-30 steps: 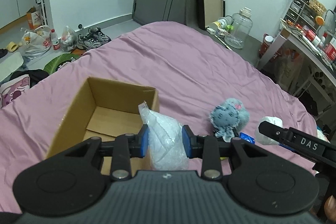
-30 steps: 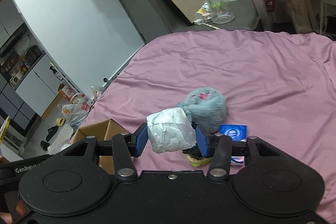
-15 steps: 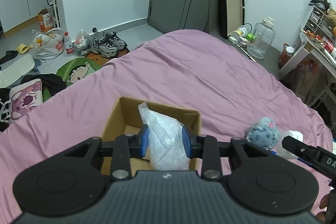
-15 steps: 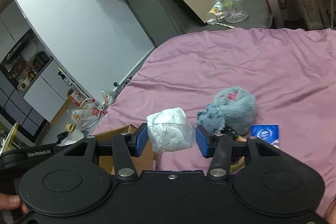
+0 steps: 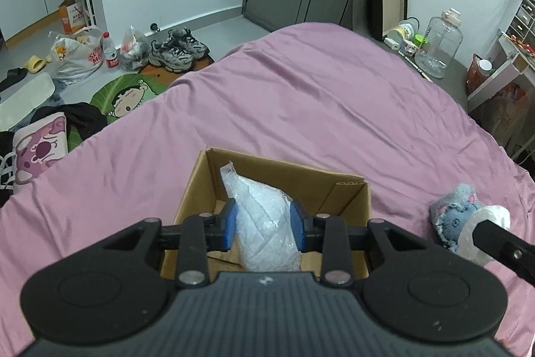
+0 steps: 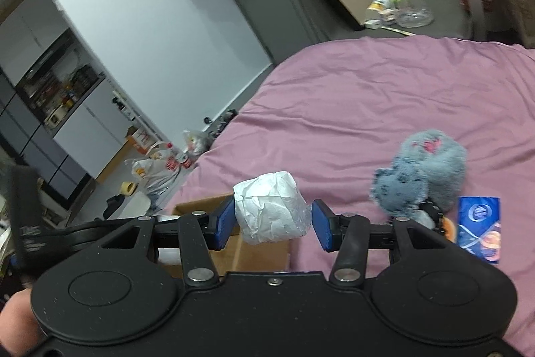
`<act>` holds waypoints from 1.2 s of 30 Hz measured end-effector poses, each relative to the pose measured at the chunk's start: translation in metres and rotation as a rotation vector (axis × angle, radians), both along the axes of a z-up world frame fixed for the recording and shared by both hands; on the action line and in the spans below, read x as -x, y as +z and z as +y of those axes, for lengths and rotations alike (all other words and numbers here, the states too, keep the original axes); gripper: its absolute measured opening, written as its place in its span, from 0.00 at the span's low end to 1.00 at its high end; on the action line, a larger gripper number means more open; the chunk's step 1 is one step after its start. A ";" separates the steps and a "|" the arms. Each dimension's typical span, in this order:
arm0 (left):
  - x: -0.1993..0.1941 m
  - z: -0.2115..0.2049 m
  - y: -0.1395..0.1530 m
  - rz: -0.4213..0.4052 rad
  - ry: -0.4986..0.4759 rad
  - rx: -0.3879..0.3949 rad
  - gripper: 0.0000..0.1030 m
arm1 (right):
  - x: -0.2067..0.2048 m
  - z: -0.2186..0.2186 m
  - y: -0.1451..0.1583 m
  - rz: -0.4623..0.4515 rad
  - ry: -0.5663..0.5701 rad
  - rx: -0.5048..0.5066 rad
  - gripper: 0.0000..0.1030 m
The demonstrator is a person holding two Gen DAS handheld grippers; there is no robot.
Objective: Organize soft objects
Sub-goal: 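Open the left tool over the box while the right tool drops the paper ball in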
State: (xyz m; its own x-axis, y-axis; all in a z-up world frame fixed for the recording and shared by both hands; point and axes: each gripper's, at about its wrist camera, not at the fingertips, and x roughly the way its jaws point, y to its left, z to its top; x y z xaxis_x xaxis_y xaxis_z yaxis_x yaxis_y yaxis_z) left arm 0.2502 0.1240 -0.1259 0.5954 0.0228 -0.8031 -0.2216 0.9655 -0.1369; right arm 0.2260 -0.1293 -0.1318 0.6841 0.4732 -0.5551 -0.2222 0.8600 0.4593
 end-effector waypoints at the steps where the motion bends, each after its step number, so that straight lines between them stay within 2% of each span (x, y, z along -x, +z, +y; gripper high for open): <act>1: -0.002 0.001 -0.002 0.002 0.001 0.001 0.32 | -0.001 0.003 0.000 -0.002 0.006 0.003 0.47; 4: -0.006 0.005 -0.009 0.013 0.014 0.001 0.32 | -0.003 0.012 0.001 -0.001 0.025 0.004 0.47; 9: -0.007 0.009 -0.006 -0.011 0.005 -0.021 0.38 | -0.011 0.028 0.000 0.009 0.045 0.003 0.47; 21: 0.003 0.033 0.012 -0.030 -0.001 0.023 0.47 | -0.022 0.074 -0.019 0.048 0.084 -0.016 0.47; 24: 0.008 0.038 0.012 -0.042 0.017 0.034 0.48 | -0.020 0.081 -0.017 0.040 0.101 -0.003 0.58; 25: 0.009 0.039 0.013 -0.044 0.026 0.035 0.49 | -0.023 0.079 -0.018 0.061 0.105 -0.024 0.71; 26: 0.011 0.041 0.013 -0.045 0.036 0.033 0.51 | -0.024 0.074 -0.017 0.075 0.095 -0.051 0.79; 30: 0.018 0.047 0.018 -0.062 0.080 0.047 0.56 | -0.022 0.059 -0.012 0.091 0.038 -0.030 0.81; 36: 0.031 0.042 0.028 -0.118 0.080 0.057 0.76 | -0.013 0.042 0.005 0.110 0.039 0.027 0.82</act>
State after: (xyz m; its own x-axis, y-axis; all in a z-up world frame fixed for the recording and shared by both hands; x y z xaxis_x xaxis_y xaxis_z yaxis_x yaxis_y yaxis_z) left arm 0.2193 0.1658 -0.0975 0.6835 0.0308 -0.7293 -0.2771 0.9352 -0.2203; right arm 0.2388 -0.0868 -0.1271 0.5999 0.4820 -0.6386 -0.2057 0.8643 0.4591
